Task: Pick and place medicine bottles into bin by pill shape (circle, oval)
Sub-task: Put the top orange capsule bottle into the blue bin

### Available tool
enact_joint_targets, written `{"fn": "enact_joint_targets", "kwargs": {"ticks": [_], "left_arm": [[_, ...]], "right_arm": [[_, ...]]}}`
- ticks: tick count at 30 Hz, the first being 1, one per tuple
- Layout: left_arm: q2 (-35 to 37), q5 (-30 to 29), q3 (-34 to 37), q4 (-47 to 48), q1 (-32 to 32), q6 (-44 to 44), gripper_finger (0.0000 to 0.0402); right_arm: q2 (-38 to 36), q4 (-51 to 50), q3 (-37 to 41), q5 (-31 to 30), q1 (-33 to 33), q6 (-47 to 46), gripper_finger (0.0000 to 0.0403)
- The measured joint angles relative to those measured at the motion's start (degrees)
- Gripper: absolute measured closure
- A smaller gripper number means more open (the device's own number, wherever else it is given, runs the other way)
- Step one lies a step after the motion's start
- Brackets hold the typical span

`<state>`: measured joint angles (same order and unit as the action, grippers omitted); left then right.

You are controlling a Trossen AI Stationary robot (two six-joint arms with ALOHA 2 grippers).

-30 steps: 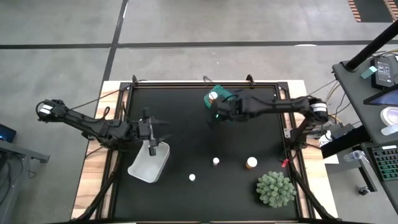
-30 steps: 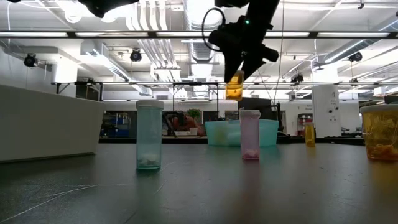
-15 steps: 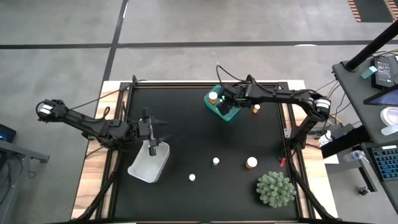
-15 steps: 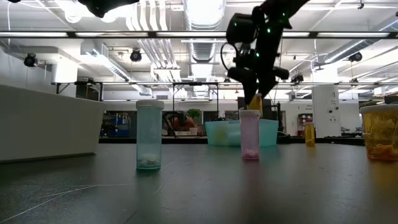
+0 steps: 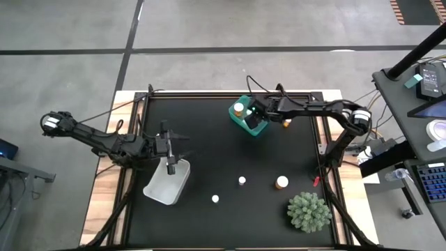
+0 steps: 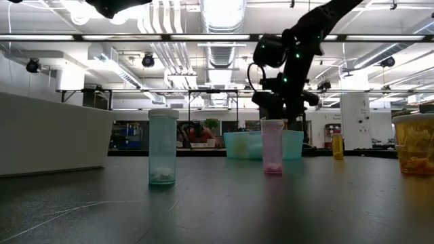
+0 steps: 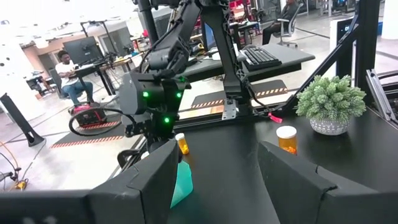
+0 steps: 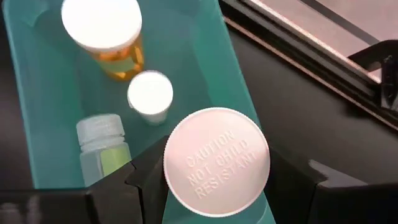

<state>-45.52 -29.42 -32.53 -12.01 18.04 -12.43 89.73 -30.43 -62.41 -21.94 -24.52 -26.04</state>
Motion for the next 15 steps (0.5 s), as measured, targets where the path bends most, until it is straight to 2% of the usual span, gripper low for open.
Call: {"fn": "enact_joint_targets", "kwargs": {"ticks": [6,15], "left_arm": [[0.0,0.0,0.0,-0.1,0.0,0.0,0.0195],[0.0,0.0,0.0,-0.6,0.0,-0.1,0.0195]], "right_arm": [[0.0,2.8,2.5,0.1,-0.1,-0.7,0.0190],[0.0,2.9,3.2,0.1,-0.1,-1.0,0.0143]]}}
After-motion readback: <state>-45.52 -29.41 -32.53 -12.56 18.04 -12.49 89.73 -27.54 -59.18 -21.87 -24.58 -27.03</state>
